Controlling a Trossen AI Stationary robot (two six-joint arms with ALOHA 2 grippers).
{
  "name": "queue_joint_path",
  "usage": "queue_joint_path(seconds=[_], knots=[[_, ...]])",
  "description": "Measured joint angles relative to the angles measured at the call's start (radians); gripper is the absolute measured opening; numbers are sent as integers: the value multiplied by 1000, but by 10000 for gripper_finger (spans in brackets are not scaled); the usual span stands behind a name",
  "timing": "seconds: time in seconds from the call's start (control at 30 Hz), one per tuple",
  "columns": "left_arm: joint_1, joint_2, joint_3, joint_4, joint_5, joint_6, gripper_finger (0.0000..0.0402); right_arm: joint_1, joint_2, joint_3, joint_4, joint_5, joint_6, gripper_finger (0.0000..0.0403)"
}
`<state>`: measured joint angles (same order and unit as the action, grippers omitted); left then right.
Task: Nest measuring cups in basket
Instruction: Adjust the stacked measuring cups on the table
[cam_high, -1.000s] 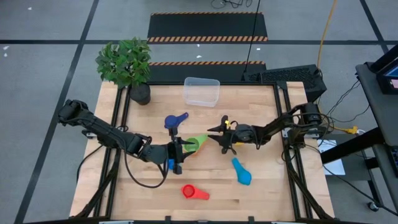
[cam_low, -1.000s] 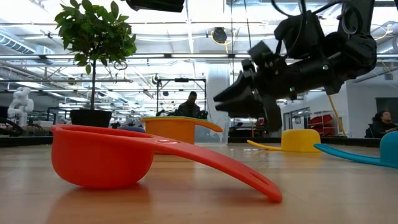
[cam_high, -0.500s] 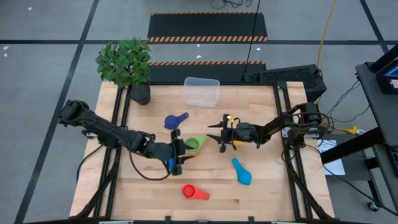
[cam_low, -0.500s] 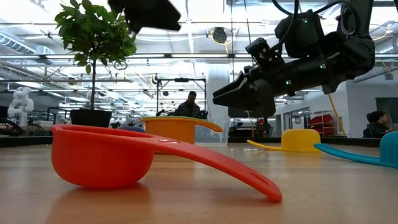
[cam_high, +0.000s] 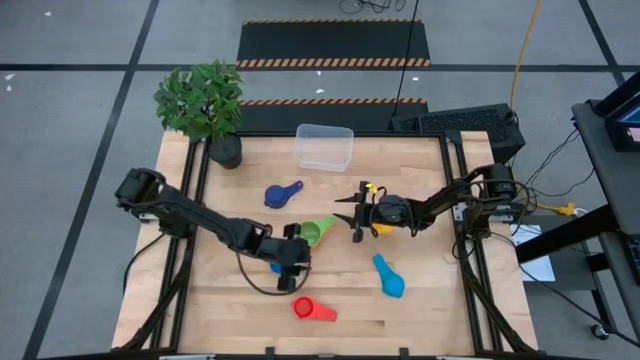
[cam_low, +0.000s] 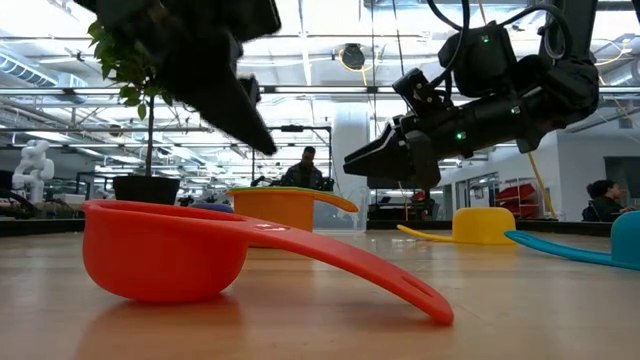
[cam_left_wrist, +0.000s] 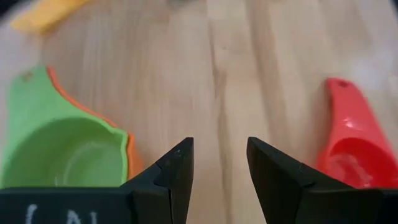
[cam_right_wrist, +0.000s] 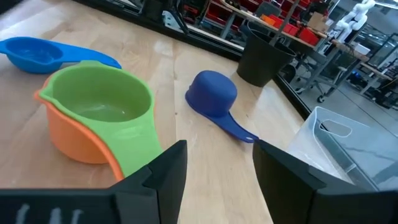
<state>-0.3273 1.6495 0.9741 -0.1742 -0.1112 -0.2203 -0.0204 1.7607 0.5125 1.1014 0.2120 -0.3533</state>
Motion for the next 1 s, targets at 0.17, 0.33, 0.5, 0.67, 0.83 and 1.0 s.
queue_joint_path(seconds=[0.17, 0.33, 0.5, 0.67, 0.83, 1.0], knots=[[27, 16, 0, -75, 4, -20, 152, 0, 0, 0, -14, 0, -10, 176], [65, 16, 0, -149, -55, -50, 152, 0, 0, 0, -25, 0, -50, 176], [87, 16, 0, -177, -55, -78, 152, 0, 0, 0, -22, 0, -59, 176], [86, 16, 0, -217, -56, -77, 152, 0, 0, 0, -22, 0, -59, 176], [86, 16, 0, -280, -142, -82, 152, 0, 0, 0, -22, 0, -59, 176], [102, 16, 0, -287, -208, -74, 152, 0, 0, 0, -22, 0, -60, 176]])
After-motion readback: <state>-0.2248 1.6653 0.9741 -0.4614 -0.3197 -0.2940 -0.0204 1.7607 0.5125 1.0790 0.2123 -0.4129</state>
